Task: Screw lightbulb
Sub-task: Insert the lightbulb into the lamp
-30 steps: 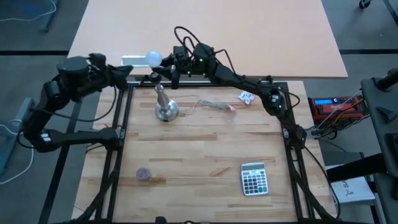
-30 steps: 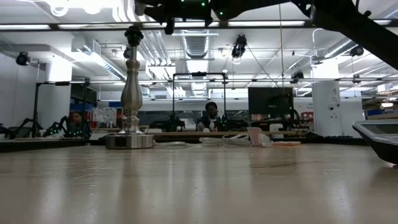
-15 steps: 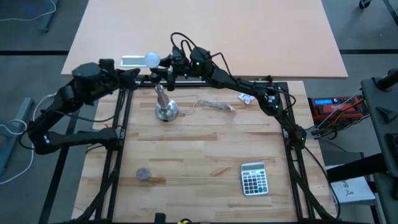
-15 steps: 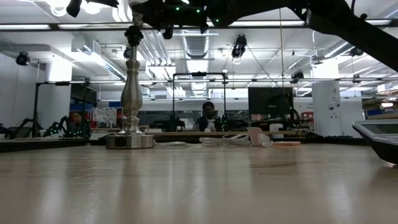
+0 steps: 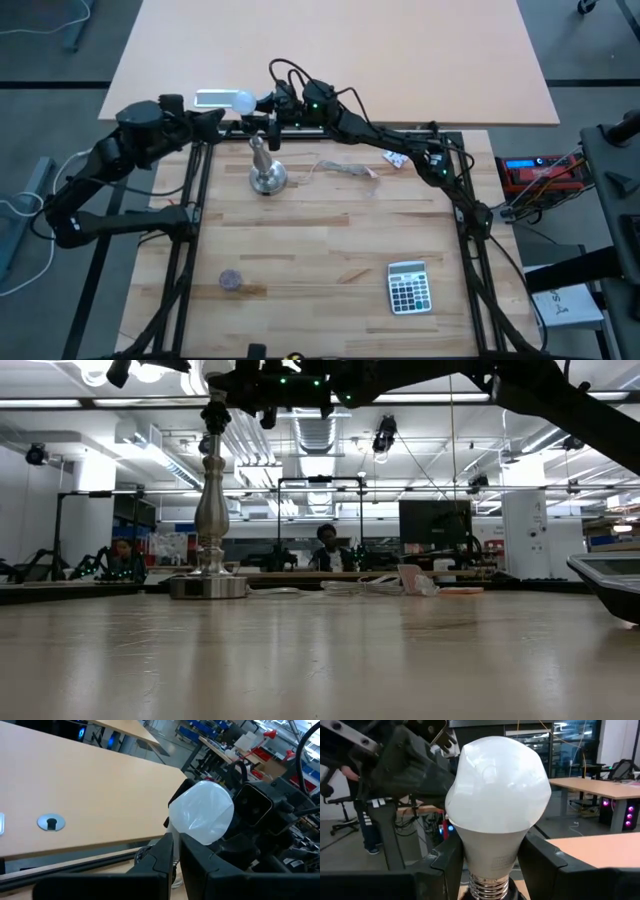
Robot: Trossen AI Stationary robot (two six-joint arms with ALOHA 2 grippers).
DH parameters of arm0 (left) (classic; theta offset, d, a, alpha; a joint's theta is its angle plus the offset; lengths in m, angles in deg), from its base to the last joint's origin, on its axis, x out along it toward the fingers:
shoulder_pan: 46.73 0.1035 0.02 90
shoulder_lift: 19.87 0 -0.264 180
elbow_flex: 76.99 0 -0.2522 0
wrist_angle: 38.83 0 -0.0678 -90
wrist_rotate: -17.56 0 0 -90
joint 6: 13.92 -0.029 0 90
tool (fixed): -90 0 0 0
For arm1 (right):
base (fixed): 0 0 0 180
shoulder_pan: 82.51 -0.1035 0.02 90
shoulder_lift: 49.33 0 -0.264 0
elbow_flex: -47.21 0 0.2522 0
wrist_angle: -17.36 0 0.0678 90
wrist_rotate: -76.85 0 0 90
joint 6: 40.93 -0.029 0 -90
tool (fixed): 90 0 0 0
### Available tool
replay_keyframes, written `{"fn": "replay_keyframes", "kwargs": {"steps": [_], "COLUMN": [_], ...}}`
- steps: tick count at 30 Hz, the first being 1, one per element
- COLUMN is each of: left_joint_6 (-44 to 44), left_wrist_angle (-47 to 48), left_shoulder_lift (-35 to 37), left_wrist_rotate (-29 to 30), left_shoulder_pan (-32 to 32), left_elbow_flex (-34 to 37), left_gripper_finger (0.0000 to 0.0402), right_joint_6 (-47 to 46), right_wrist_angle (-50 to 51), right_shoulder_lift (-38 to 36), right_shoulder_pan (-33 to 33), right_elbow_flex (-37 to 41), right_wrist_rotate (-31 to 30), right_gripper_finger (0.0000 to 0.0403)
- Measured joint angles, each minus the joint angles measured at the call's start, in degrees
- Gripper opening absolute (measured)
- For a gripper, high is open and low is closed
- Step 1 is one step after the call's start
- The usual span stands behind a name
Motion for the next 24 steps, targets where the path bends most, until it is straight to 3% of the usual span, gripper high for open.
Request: {"fn": "replay_keyframes", "kwargs": {"steps": [12, 24], "left_joint_6": [0.2, 0.0], "left_wrist_angle": [-0.3, -0.3], "left_shoulder_lift": [-1.3, -1.4], "left_wrist_rotate": [0.0, 0.0], "left_shoulder_pan": [0.0, 0.0], "left_elbow_flex": [0.0, 0.0], "left_gripper_finger": [0.0020, 0.0020], "right_joint_6": [-0.6, 1.0], "right_wrist_angle": [-2.5, -0.5], "right_shoulder_lift": [0.0, 0.1], "right_shoulder_pan": [0.0, -0.8], "right_elbow_flex": [2.7, 3.1], "right_wrist_rotate": [-0.5, -1.0], "right_gripper_finger": [0.0156, 0.0209]}}
